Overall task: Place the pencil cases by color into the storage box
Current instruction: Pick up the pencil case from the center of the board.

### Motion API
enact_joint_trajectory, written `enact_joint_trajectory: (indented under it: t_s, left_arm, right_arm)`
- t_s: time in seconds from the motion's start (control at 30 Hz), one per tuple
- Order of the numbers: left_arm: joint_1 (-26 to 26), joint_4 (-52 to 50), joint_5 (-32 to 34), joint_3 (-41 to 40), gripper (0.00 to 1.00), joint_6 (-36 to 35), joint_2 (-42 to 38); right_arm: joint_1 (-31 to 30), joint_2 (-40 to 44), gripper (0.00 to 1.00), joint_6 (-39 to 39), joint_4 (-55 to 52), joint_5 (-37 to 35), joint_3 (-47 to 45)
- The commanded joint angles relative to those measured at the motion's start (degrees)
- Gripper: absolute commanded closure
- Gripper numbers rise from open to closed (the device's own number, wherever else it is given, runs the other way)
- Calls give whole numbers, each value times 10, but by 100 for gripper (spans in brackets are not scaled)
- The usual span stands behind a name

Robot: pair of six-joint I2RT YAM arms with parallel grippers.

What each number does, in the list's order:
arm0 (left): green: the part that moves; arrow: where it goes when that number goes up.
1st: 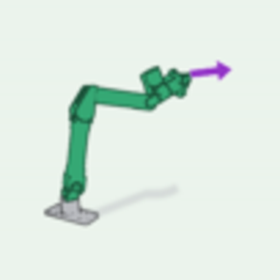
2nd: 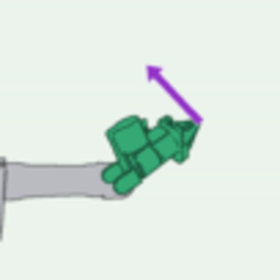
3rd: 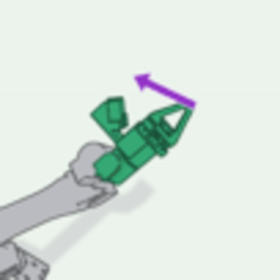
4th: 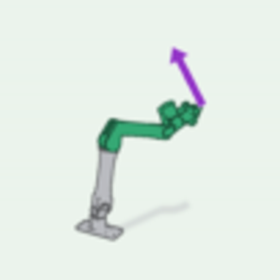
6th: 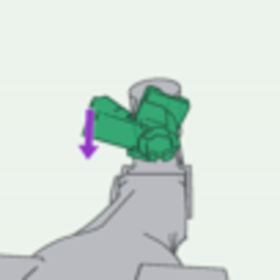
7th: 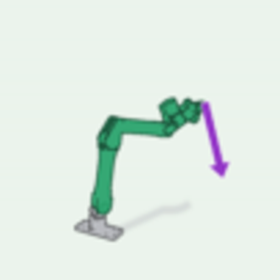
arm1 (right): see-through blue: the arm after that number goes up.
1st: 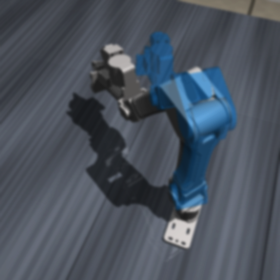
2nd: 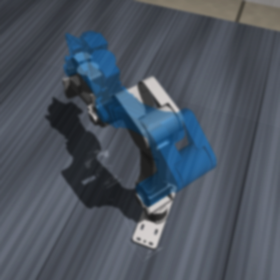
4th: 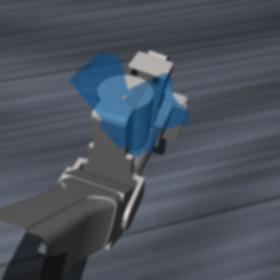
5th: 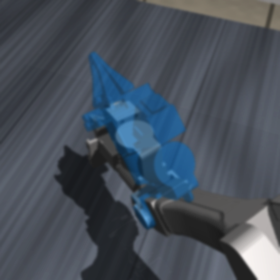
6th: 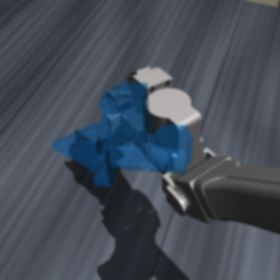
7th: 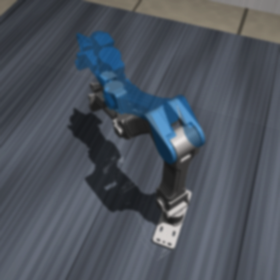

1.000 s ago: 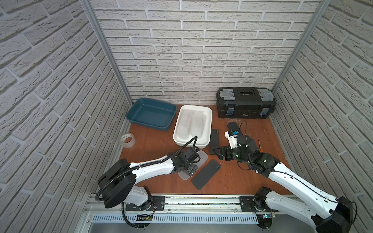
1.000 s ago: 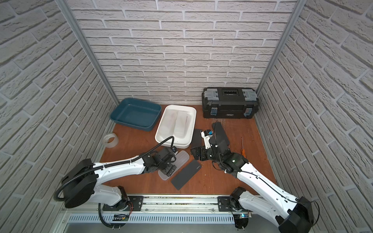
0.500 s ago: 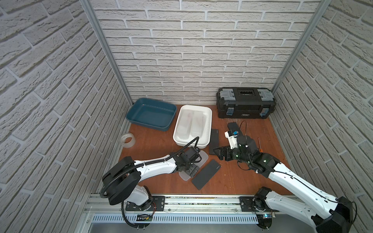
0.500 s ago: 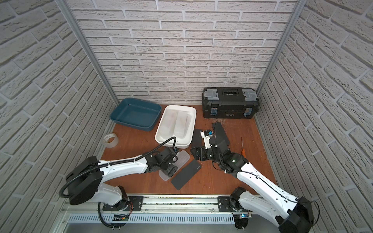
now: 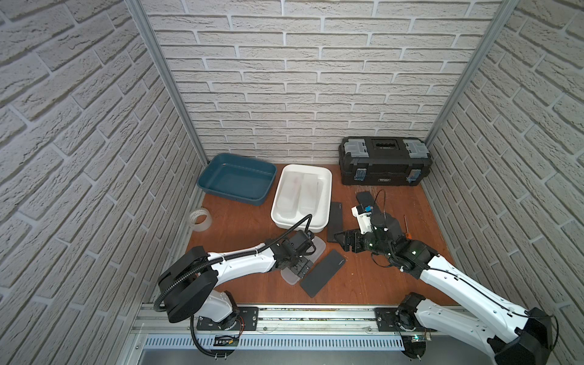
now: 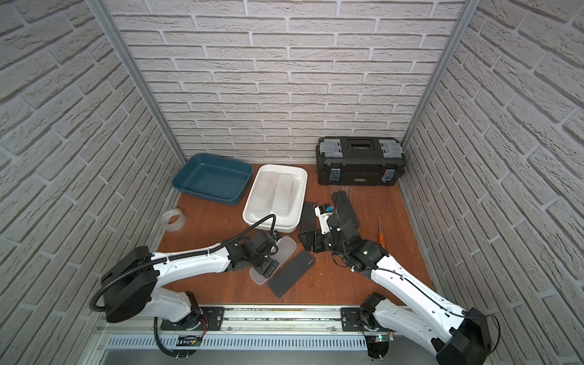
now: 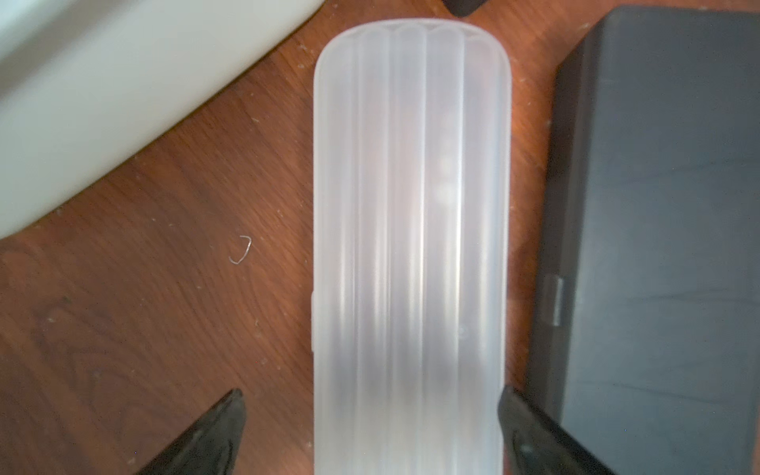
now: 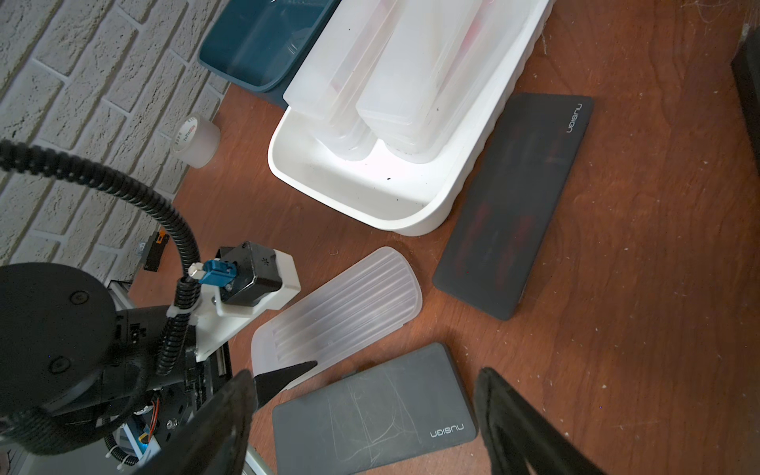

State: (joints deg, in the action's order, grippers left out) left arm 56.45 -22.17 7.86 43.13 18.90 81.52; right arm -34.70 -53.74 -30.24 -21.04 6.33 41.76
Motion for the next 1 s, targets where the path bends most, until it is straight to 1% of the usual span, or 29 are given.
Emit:
enact_joint_trajectory:
  t_s: [0.0,0.2,0.67,0.97]
  left_arm:
    - [6,-19,7,21,5,-2,-14]
    - [9,-17,8,22,4,6,-7]
    - [11,-10,12,34,4,19,41]
    - [11,-11,14,39,4,34,58]
  right_arm:
    - [1,3,15,1,29,5,-8]
    - [1,5,16,0,29,5,-11]
    - [1,12,16,1,26,3,-16]
    - [1,11,15,2,27,2,-18]
